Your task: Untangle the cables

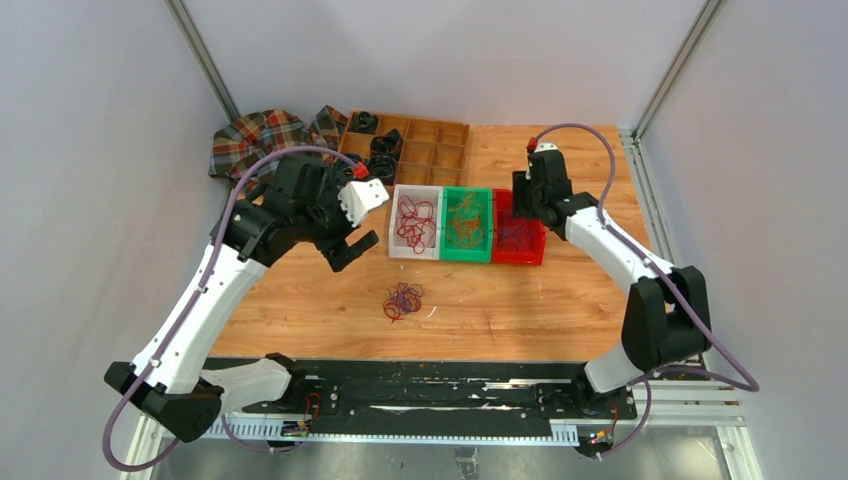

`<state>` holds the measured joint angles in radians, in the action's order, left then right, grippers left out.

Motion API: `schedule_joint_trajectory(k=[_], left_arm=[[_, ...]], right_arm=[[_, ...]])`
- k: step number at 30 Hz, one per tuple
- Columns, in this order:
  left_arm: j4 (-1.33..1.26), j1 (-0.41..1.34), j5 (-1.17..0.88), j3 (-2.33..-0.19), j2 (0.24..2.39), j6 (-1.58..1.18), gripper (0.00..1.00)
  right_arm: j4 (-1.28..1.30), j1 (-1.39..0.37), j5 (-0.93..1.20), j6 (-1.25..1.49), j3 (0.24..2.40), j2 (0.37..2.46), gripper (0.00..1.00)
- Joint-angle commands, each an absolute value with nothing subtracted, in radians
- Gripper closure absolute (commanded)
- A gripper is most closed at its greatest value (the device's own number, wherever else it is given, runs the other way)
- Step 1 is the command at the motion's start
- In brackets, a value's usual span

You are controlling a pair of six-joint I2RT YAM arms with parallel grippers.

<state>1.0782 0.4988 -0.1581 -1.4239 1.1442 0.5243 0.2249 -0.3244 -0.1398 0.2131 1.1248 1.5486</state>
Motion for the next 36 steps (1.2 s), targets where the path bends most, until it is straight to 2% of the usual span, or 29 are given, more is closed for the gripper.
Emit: schedule_joint_trajectory(k=[1, 5, 11, 15, 17, 19, 24, 27, 32, 36], left_arm=[[1.041, 0.466, -0.215, -1.406, 1.137, 0.536, 0.02], [1.003, 0.462, -0.241, -1.353, 1.118, 0.546, 0.02], [0.858, 0.463, -0.289, -1.186, 1.119, 0.491, 0.02], [0.712, 0.462, -0.274, -1.051, 1.121, 0.462, 0.02], [0.641, 0.462, -0.273, -0.990, 1.129, 0.445, 0.01], [0.586, 0.462, -0.285, -0.946, 1.153, 0.421, 0.00], [0.481, 0.462, -0.318, -0.896, 1.250, 0.347, 0.09], [0.437, 0.462, -0.349, -0.884, 1.314, 0.281, 0.11], [0.407, 0.462, -0.377, -0.865, 1.390, 0.181, 0.17], [0.392, 0.462, -0.386, -0.835, 1.418, 0.160, 0.24]], right_arm=[[0.307, -0.344, -0.168, 0.211, 1.143, 1.475, 0.51], [0.253, -0.344, -0.109, 0.218, 1.127, 1.465, 0.52], [0.183, -0.344, -0.089, 0.259, 1.138, 1.610, 0.67], [0.129, -0.346, -0.124, 0.281, 1.091, 1.626, 0.70], [0.056, -0.361, -0.164, 0.283, 1.021, 1.552, 0.67], [-0.026, -0.403, -0.224, 0.259, 0.950, 1.452, 0.59], [-0.104, -0.568, -0.347, 0.212, 0.824, 1.227, 0.49], [-0.167, -0.670, -0.404, 0.212, 0.727, 1.113, 0.34], [-0.172, -0.839, -0.557, 0.212, 0.634, 1.020, 0.32], [-0.204, -0.909, -0.618, 0.200, 0.595, 0.997, 0.36]])
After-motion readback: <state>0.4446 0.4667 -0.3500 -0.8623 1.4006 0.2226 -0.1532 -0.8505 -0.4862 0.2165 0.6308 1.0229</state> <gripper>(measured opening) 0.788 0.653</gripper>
